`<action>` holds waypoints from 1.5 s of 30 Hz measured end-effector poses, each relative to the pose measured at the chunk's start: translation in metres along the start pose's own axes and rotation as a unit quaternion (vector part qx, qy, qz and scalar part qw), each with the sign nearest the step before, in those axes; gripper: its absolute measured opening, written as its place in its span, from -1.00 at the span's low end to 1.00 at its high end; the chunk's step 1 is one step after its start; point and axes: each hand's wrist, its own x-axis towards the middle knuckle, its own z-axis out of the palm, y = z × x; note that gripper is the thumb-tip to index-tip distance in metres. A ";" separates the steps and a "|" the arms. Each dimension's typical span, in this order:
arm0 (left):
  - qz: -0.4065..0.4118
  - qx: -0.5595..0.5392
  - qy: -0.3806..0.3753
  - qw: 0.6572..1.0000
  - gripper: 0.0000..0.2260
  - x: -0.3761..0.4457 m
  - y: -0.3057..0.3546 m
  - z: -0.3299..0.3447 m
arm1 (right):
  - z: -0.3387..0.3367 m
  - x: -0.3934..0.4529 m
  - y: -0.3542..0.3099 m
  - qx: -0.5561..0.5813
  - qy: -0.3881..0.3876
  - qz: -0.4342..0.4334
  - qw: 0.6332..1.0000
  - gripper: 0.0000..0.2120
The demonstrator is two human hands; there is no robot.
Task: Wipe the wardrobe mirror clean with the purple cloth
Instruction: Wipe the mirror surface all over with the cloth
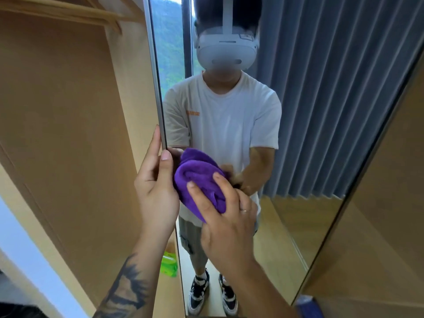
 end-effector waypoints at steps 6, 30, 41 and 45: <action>0.014 0.027 -0.034 0.999 -0.57 -0.004 -0.003 0.000 | -0.047 -0.005 0.104 0.021 0.151 0.219 0.964 -0.34; 0.010 0.021 -0.018 1.000 -0.59 -0.012 -0.001 -0.002 | -0.051 -0.016 0.109 0.067 0.216 0.358 0.906 -0.24; -0.030 -0.035 0.009 0.999 -0.65 -0.013 -0.005 -0.008 | 0.019 -0.027 -0.035 0.001 -0.003 0.081 0.997 -0.14; -0.038 -0.040 0.020 0.998 -0.67 -0.015 -0.006 -0.010 | 0.009 -0.030 -0.006 -0.026 -0.023 0.028 0.999 -0.24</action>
